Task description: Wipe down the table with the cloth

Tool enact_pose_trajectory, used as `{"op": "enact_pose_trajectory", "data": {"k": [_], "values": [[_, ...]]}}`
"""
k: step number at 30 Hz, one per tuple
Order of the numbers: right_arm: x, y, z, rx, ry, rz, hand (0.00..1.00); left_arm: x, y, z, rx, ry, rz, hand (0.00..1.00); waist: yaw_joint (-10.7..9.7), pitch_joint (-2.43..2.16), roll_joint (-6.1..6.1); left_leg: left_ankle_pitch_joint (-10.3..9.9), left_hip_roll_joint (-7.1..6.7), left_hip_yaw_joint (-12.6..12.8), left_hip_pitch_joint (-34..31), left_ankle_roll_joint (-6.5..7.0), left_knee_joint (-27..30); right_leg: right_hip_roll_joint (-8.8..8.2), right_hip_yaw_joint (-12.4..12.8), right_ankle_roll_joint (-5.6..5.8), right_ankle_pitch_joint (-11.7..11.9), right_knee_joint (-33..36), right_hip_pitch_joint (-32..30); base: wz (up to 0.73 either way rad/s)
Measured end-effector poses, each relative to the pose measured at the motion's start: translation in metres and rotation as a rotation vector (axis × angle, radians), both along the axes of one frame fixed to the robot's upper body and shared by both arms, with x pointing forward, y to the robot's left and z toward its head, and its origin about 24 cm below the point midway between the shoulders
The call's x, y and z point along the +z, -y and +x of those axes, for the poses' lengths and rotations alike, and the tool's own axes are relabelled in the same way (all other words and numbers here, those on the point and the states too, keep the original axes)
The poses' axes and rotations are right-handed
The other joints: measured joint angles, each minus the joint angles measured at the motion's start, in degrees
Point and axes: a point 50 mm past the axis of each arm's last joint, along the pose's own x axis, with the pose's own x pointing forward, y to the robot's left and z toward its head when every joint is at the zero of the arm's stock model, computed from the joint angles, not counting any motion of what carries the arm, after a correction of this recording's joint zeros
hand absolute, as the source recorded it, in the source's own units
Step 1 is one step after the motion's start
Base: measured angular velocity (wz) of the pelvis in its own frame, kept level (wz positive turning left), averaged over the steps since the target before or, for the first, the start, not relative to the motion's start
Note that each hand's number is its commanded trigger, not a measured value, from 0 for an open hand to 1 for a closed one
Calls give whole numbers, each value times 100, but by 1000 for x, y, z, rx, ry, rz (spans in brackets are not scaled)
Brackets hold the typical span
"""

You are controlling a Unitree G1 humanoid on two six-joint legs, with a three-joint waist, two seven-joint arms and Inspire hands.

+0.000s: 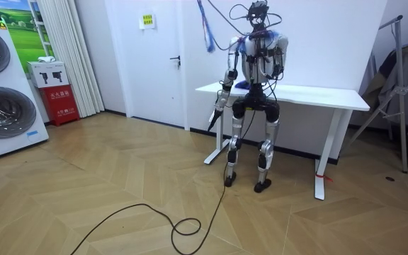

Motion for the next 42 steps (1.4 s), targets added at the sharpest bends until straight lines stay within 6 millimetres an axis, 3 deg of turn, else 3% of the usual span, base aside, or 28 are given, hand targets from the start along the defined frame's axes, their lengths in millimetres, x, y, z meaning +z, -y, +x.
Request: {"op": "enact_pose_trajectory", "data": {"k": [2, 4, 5, 7, 8, 10, 13, 16, 19, 21, 24, 26, 27, 28, 29, 31, 33, 34, 36, 38, 39, 42], "values": [[-13, 29, -20, -101, 14, 5, 100, 2, -6, -1, 22, 12, 21, 0, -138, -46, -28, -23, -37, -13, 21, 28, 12, -25, 75, 55, -68, -15, 53, 10], [-24, 82, -53, -295, 54, -15, 100, 4, -13, -6, 24, -3, 51, 0, -346, -62, -10, -20, -91, 19, 78, 62, 14, -65, 128, 115, -71, -4, 83, -7], [-26, 95, -62, -350, 63, -31, 100, 5, -16, -7, 29, -5, 60, 0, -429, -76, -13, -20, -101, 19, 74, 76, 16, -74, 129, 128, -62, -3, 86, -7], [-32, 141, -98, -582, 76, -80, 100, 9, -27, -12, 87, 4, 107, 0, -710, -163, -26, -35, -127, 46, 75, 114, 16, -78, 211, 114, -6, -4, 75, -10], [-34, 149, -106, -633, 77, -88, 100, 10, -29, -13, 99, 6, 118, 0, -798, -193, -30, -39, -129, 47, 73, 121, 17, -79, 220, 111, -3, -2, 76, -4], [-38, 180, -134, -818, 75, -117, 100, 14, -36, -12, 112, 25, 146, 0, -1160, -249, -50, -61, -131, 55, 98, 144, 30, -77, 309, 115, -6, 10, 108, 6], [-36, 214, -158, -988, 50, -150, 100, 16, -39, -7, 107, 60, 164, 0, -1454, -273, -67, -113, -129, 90, 84, 155, 92, -67, 456, 120, -10, 29, 90, -5], [-37, 238, -189, -1162, 5, -167, 100, 18, -42, -5, 101, 93, 194, 0, -1543, -314, -147, -145, -128, 103, 99, 156, 123, -67, 512, 124, -14, 91, 104, -9], [-38, 250, -218, -1286, -50, -191, 100, 19, -44, -11, 105, 84, 205, 0, -1591, -330, -234, -169, -121, 96, 191, 155, 131, -61, 541, 123, -12, 96, 194, -1], [-37, 255, -223, -1319, -73, -202, 100, 18, -42, -17, 108, 62, 201, 0, -1623, -330, -233, -206, -117, 89, 241, 149, 145, -56, 552, 119, -10, 101, 240, -8], [-35, 255, -204, -1302, -79, -186, 100, 16, -38, -21, 119, 48, 181, 0, -1516, -306, -192, -222, -77, 260, 320, 116, 131, -28, 698, 82, 17, 154, 199, -27], [-33, 251, -184, -1278, -80, -170, 100, 13, -32, -21, 112, 37, 154, 0, -1472, -284, -158, -221, -53, 395, 370, 108, 114, -2, 846, 62, 30, 204, 151, -49], [-32, 244, -164, -1226, -83, -163, 100, 10, -27, -15, 93, 40, 136, 0, -1342, -248, -122, -222, -6, 570, 370, 97, 112, 27, 969, 24, 60, 267, 37, -68], [-28, 228, -136, -1104, -74, -159, 100, 8, -23, -7, 69, 44, 119, 0, -1233, -179, -91, -218, -1, 601, 347, 91, 112, 66, 1069, -22, 104, 299, -76, -81], [-26, 217, -121, -1029, -69, -151, 100, 7, -22, -1, 58, 52, 110, 0, -1128, -157, -72, -219, -2, 597, 326, 93, 112, 91, 1073, -50, 144, 301, -151, -86], [-14, 147, -55, -634, -9, -138, 100, 6, -18, 15, 19, 73, 99, 0, -956, -42, -66, -212, -2, 439, 191, 97, 137, 190, 1061, -140, 221, 283, -348, -50], [-3, 107, -22, -421, 21, -130, 100, 5, -11, 35, -15, 115, 78, 0, -864, -6, -71, -140, 2, 323, 64, 48, 125, 222, 1053, -162, 189, 259, -432, 27], [2, 92, -10, -335, 34, -131, 100, 5, -5, 40, -29, 136, 67, 0, -730, -9, -42, -110, 2, 255, 52, 50, 83, 215, 966, -176, 165, 240, -414, 44], [4, 82, -5, -292, 34, -117, 100, 6, -5, 34, -27, 139, 67, 0, -607, -28, -21, -69, -4, 88, 60, 67, 16, 210, 823, -171, 128, 167, -329, 49], [-2, 85, -15, -303, 18, -114, 100, 7, -7, 18, -13, 104, 78, 0, -594, -59, -51, -66, -21, -45, 87, 68, -14, 193, 688, -136, 71, 131, -250, 47], [-6, 89, -23, -316, 29, -106, 100, 7, -8, 0, 4, 57, 82, 0, -705, -61, -45, -64, -47, -84, 104, 72, 5, 168, 560, -102, 49, 52, -124, 49], [-15, 116, -45, -427, 86, -111, 100, 8, -10, -16, 37, 20, 92, 0, -968, -54, -69, -6, -124, -84, 45, 132, 20, 55, 402, -41, 9, 47, -59, 56]]}}
